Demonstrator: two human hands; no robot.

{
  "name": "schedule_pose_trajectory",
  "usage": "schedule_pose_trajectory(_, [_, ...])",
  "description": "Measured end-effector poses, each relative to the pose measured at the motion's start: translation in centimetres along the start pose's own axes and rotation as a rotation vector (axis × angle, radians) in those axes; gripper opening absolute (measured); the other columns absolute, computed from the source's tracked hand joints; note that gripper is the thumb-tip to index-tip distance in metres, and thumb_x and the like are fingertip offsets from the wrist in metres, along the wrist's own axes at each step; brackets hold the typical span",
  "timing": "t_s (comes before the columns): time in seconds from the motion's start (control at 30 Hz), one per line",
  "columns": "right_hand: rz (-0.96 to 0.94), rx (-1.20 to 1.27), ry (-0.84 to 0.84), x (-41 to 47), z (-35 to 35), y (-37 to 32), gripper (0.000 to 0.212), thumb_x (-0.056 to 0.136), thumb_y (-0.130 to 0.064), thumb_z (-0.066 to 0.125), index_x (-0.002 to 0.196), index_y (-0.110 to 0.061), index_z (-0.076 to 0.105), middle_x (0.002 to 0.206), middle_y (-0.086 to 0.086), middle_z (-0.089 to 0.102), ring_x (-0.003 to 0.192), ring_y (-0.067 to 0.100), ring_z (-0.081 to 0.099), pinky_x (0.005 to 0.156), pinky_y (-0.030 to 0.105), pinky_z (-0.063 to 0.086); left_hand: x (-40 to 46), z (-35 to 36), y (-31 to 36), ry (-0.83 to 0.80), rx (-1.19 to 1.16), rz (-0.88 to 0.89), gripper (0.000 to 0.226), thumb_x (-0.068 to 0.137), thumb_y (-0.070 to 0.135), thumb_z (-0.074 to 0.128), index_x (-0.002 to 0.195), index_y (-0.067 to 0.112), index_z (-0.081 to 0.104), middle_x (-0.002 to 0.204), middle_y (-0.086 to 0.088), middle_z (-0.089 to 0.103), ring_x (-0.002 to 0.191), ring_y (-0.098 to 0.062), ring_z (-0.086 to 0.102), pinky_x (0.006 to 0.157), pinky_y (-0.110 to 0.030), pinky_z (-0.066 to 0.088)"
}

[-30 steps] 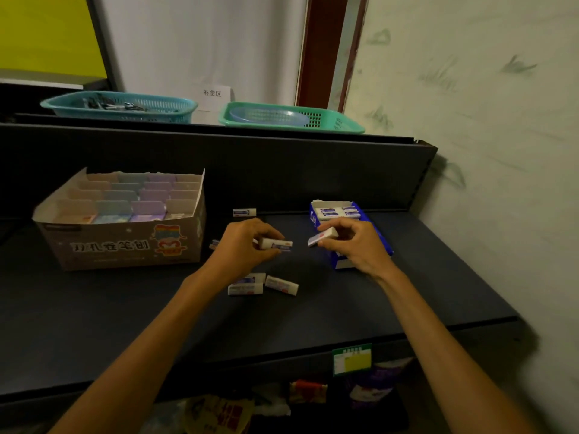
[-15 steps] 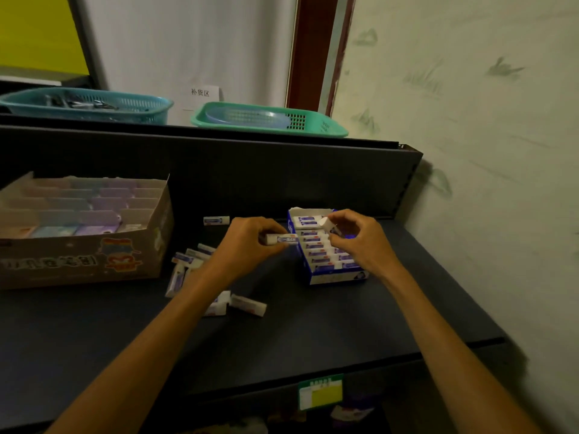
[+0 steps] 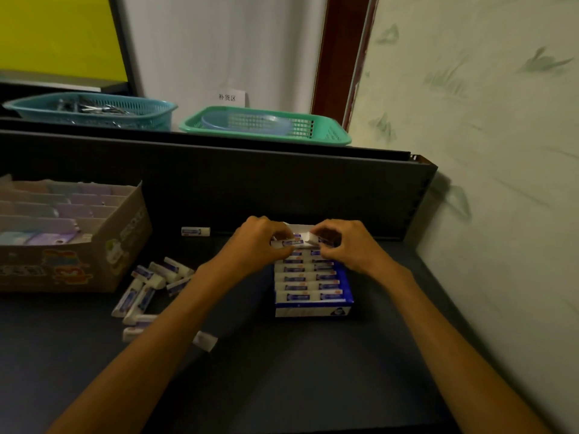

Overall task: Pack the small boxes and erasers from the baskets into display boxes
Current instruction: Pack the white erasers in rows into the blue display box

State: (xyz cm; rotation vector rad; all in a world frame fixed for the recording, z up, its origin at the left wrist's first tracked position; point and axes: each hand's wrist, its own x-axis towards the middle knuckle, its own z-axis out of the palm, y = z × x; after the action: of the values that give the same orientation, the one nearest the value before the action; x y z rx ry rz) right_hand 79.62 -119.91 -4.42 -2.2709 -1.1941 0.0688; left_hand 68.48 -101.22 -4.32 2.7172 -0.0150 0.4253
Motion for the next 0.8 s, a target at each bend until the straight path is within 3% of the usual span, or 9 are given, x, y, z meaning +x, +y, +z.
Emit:
schedule_pose_trajectory(0.23, [-0.032, -0.088, -0.100, 1.1, -0.2, 0.8, 0.036, 0.083, -0.012, 0.068, 0.117, -0.019, 0.059, 0.118, -0.004, 0.054, 0.102, 0.005, 0.051, 0.087, 0.024, 0.049, 1.1, 1.4, 0.4, -0.070, 0.146, -0.091, 0.033, 0.087, 0.033, 0.062, 0.119, 0.027, 0.057, 0.120, 0.001, 0.053, 0.101, -0.010, 0.052, 0.087, -0.029, 0.048])
schedule_pose_trajectory(0.33, [-0.049, -0.121, -0.112, 1.4, 0.0, 0.9, 0.033, 0.083, -0.016, 0.068, 0.115, -0.021, 0.060, 0.115, -0.009, 0.046, 0.103, 0.006, 0.049, 0.088, 0.027, 0.049, 1.1, 1.4, 0.2, -0.060, 0.201, -0.043, 0.031, 0.087, 0.035, 0.061, 0.117, 0.027, 0.060, 0.122, 0.003, 0.051, 0.111, -0.011, 0.046, 0.089, -0.029, 0.043])
schedule_pose_trajectory(0.5, [-0.070, -0.172, -0.129, 1.3, 0.1, 1.3, 0.032, 0.084, -0.019, 0.066, 0.116, -0.023, 0.060, 0.116, -0.006, 0.051, 0.106, 0.008, 0.047, 0.093, 0.030, 0.045, 1.2, 1.6, 0.2, -0.058, 0.257, 0.003, 0.030, 0.089, 0.035, 0.059, 0.117, 0.027, 0.061, 0.124, 0.004, 0.049, 0.111, -0.010, 0.041, 0.088, -0.025, 0.035])
schedule_pose_trajectory(0.8, [-0.031, -0.234, -0.141, 1.0, 0.5, 1.2, 0.033, 0.087, -0.022, 0.064, 0.119, -0.025, 0.059, 0.123, -0.006, 0.049, 0.111, 0.006, 0.041, 0.097, 0.028, 0.039, 1.1, 1.2, 0.7, -0.118, 0.288, 0.029, 0.034, 0.091, 0.032, 0.056, 0.124, 0.024, 0.057, 0.130, 0.001, 0.048, 0.118, -0.013, 0.045, 0.100, -0.032, 0.039])
